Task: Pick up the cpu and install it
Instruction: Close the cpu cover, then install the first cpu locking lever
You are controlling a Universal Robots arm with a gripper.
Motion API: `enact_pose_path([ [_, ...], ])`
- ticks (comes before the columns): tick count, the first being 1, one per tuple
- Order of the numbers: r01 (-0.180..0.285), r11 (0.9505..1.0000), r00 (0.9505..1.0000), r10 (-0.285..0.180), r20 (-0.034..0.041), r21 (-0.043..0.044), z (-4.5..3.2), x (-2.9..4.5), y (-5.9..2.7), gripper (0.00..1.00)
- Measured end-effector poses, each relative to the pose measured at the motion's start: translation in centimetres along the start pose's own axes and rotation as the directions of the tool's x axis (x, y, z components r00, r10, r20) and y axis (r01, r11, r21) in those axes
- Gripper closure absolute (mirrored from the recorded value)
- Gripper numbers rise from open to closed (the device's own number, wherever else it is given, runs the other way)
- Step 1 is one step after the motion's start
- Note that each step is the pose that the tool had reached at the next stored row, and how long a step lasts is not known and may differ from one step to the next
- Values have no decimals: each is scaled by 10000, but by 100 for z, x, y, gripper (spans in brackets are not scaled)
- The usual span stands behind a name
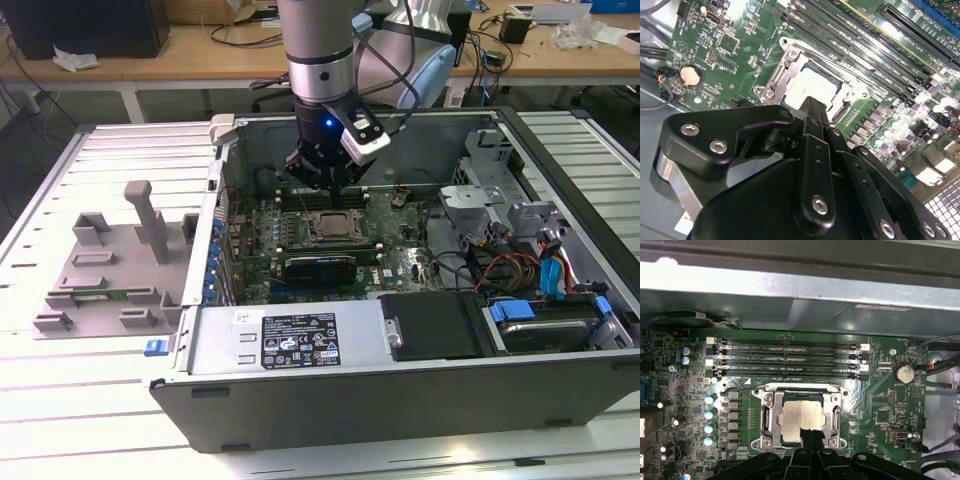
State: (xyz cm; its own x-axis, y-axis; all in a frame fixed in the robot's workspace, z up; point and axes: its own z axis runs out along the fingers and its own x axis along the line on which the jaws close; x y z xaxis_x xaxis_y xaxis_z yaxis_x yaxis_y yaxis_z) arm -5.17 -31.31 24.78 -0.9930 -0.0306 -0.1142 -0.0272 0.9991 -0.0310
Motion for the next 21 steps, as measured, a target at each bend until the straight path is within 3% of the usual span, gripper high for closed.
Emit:
enact_pose_path([
  [13, 2, 10000, 10000, -2, -1, -1, 0, 0, 0, 89],
  [14, 0, 10000, 10000, 0, -2, 0, -13, -2, 0, 89],
  [16, 0, 10000, 10000, 0, -3, 0, -151, -17, -5, 89],
  [21, 1, 10000, 10000, -1, -2, -1, -161, -19, -5, 89],
])
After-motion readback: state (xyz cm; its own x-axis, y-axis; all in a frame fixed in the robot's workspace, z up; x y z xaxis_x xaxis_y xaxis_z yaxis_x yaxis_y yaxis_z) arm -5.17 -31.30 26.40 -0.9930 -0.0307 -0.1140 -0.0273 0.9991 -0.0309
